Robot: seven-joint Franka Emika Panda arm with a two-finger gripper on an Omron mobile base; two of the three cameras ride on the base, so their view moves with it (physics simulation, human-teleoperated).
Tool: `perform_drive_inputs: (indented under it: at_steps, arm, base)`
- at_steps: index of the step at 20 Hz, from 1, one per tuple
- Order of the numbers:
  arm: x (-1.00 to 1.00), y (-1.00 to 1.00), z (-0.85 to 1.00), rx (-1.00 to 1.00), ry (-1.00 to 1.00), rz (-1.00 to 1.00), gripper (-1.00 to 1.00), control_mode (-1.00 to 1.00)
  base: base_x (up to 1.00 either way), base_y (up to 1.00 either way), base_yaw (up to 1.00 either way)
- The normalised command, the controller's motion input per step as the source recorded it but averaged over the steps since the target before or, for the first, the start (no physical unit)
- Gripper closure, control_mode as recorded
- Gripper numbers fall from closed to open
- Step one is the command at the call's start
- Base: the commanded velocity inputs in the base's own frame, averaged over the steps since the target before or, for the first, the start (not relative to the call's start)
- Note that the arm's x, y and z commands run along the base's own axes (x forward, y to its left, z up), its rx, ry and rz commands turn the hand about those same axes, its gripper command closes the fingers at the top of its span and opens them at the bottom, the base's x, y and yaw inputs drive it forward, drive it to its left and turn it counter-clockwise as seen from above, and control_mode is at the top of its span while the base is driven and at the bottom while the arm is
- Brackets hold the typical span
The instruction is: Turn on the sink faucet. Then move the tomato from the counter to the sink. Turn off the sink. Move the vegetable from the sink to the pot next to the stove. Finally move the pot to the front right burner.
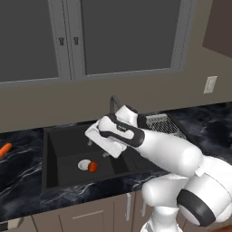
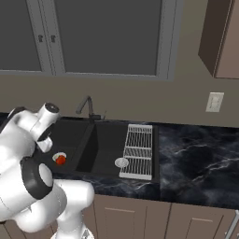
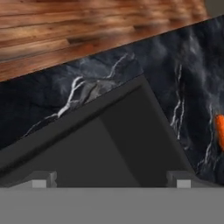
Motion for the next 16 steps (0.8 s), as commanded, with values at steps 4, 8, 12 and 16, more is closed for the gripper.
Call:
perform_drive_inputs:
  at_steps: [4,8,12,16]
  arm:
    - [0.16,0.00,-0.18,-0.25,-0.04,0.18,-1.00,-1.00]
    - [0.23,0.00,-0.41,-0.26,-0.09,0.19,-1.00,-1.00]
    - [0.18,-0.01,-0.48,-0.20,-0.15,0.17,-1.00,-1.00]
    - [0.20,-0.09,-0.42,-0.16,-0.19,0.14,-1.00,-1.00]
  base:
    - [0.00,0.00,0.00]
    - [0.00,0.00,0.00]
    - [0.00,0.00,0.00]
    - [0.00,0.00,0.00]
